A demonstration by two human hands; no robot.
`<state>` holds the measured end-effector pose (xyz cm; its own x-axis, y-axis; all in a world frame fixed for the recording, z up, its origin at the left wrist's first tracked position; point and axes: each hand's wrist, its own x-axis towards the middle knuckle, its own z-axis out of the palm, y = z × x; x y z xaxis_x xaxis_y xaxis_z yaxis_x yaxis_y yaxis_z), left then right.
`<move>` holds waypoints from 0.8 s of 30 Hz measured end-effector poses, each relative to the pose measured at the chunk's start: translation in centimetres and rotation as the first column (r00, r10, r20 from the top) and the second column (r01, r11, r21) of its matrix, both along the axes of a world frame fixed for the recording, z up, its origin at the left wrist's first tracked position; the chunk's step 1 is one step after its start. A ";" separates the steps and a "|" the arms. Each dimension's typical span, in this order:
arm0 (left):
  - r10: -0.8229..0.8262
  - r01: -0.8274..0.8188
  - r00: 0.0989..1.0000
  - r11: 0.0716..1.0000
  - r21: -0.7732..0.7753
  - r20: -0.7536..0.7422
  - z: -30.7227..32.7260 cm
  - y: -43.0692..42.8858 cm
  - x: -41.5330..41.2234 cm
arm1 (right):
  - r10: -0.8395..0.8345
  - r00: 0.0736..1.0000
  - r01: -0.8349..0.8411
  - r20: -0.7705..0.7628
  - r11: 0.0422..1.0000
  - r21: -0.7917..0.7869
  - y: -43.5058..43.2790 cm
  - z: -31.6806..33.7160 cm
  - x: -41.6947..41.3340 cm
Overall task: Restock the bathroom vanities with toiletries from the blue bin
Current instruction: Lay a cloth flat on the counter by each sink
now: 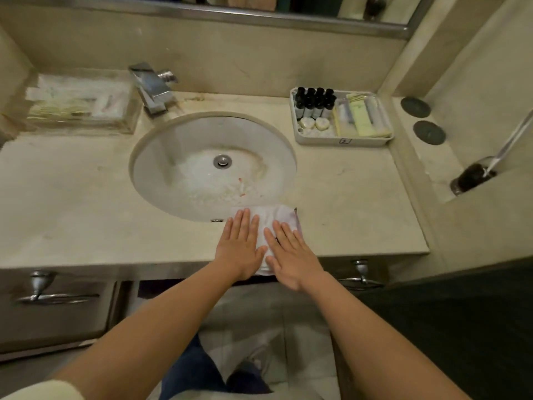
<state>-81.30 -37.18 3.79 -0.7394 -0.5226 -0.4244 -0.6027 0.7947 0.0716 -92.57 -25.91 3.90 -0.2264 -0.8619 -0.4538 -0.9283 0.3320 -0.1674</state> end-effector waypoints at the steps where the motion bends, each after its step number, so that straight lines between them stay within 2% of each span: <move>1: -0.018 0.018 1.000 1.000 0.000 -0.005 -0.1 0.5 -1.0 | -0.021 1.000 0.021 0.000 1.000 0.002 0.7 0.1 -0.8; 10: -0.124 0.124 0.992 0.992 0.008 -0.027 -0.4 4.7 -9.6 | -0.167 0.986 0.167 -0.016 0.986 -0.009 6.0 0.6 -7.8; 16: -0.132 0.132 0.991 0.991 0.013 -0.004 -0.2 6.9 -15.2 | -0.224 0.975 0.223 -0.011 0.975 -0.015 8.1 0.8 -13.0; 24: -0.111 0.109 0.993 0.993 0.044 0.042 0.2 8.9 -21.8 | -0.251 0.967 0.253 -0.036 0.965 0.076 8.8 1.0 -19.6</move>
<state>-103.13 -28.32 3.97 -0.7716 -0.4202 -0.4775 -0.5151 0.8532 0.0816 -112.17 -17.16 4.89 -0.4439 -0.7373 -0.5092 -0.8167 0.5667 -0.1086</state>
